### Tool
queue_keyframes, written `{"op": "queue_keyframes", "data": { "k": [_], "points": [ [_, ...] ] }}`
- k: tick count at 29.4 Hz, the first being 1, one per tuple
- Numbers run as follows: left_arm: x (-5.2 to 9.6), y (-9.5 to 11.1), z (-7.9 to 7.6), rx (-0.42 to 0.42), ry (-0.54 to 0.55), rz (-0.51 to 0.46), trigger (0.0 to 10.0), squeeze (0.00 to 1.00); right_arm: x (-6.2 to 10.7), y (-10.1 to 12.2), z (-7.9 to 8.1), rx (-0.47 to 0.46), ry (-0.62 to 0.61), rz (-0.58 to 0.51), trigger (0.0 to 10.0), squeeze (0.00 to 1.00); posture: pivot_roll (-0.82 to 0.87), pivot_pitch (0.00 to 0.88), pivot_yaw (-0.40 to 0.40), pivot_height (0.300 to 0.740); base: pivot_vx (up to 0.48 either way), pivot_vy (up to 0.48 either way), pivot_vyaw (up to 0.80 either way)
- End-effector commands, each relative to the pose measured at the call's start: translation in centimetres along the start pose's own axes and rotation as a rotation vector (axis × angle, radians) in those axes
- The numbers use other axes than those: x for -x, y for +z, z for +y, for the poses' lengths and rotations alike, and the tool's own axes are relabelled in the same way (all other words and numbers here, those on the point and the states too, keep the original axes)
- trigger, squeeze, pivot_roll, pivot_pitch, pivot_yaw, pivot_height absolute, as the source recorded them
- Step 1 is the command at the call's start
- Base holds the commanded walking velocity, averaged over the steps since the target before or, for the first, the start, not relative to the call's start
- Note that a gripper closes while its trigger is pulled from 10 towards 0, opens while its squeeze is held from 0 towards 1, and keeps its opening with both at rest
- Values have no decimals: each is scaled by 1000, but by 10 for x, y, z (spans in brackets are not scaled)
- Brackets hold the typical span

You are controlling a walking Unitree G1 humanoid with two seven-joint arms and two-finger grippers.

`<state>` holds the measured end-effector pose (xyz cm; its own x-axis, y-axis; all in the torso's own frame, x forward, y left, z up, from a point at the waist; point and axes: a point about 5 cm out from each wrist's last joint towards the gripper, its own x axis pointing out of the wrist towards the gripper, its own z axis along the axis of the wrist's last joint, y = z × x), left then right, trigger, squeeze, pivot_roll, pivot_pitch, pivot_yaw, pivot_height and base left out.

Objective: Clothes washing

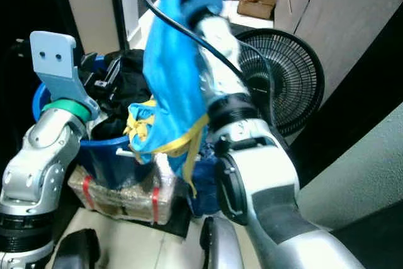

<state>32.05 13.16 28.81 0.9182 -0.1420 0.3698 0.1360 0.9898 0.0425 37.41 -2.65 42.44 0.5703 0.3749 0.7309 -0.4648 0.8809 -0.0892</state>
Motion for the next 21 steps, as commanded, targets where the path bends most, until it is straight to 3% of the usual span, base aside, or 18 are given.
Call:
{"op": "queue_keyframes", "data": {
  "k": [1, 2, 4, 5, 6, 8, 9, 11, 12, 14, 17, 18, 19, 20, 21],
  "points": [
    [3, -2, 0, 3, 2, 12, 10000, 0, 0, 3, -5, -12, -16, -22, 10000, 0, 153, 147, -73, 510, 0, 0, 0],
    [4, -2, 5, -2, 29, 14, 10000, 0, -9, 10, 17, -77, 50, -53, 10000, 0, 163, 148, -80, 510, 0, 0, 0],
    [4, -2, 5, -2, 29, 14, 10000, 0, -9, 10, 17, -77, 50, -53, 10000, 0, 163, 148, -80, 510, 0, 0, 0],
    [9, -1, 23, -26, 95, 17, 10000, 0, -4, -8, 45, -100, 138, 7, 10000, 0, 202, 163, -108, 510, 0, 0, 0],
    [9, -1, 23, -26, 95, 17, 10000, 0, -4, -8, 45, -100, 138, 7, 10000, 0, 202, 163, -108, 510, 0, 0, 0],
    [24, 2, 57, -81, 215, 35, 10000, 0, 31, -63, 84, -91, 264, 209, 10000, 0, 219, 184, -124, 510, 0, 0, 0],
    [24, 2, 57, -81, 215, 35, 10000, 0, 31, -63, 84, -91, 264, 209, 10000, 0, 219, 184, -124, 510, 0, 0, 0],
    [34, 1, 70, -109, 265, 55, 10000, 0, 62, -100, 102, -72, 325, 361, 10000, 0, 223, 191, -126, 510, 0, 0, 0],
    [34, 1, 70, -109, 265, 55, 10000, 0, 62, -100, 102, -72, 325, 361, 10000, 0, 223, 191, -126, 510, 0, 0, 0],
    [39, -2, 72, -118, 273, 69, 10000, 0, 81, -119, 108, -40, 354, 456, 10000, 0, 220, 203, -126, 510, 0, 0, 0],
    [40, -3, 71, -121, 268, 77, 10000, 0, 93, -130, 111, -21, 380, 518, 10000, 0, 220, 205, -125, 510, 0, 0, 0],
    [40, -4, 69, -121, 264, 79, 10000, 0, 96, -133, 111, -14, 386, 536, 10000, 796, 216, 206, -126, 510, 0, 0, 0],
    [40, -4, 69, -121, 264, 79, 10000, 0, 96, -133, 111, -14, 386, 536, 10000, 796, 216, 206, -126, 510, 0, 0, 0],
    [39, -4, 67, -119, 259, 79, 10000, 0, 96, -133, 109, -19, 382, 540, 10000, 1000, 214, 203, -125, 510, 0, 0, 0],
    [39, -4, 67, -119, 259, 79, 10000, 0, 96, -133, 109, -19, 382, 540, 10000, 1000, 214, 203, -125, 510, 0, 0, 0]
  ]
}}
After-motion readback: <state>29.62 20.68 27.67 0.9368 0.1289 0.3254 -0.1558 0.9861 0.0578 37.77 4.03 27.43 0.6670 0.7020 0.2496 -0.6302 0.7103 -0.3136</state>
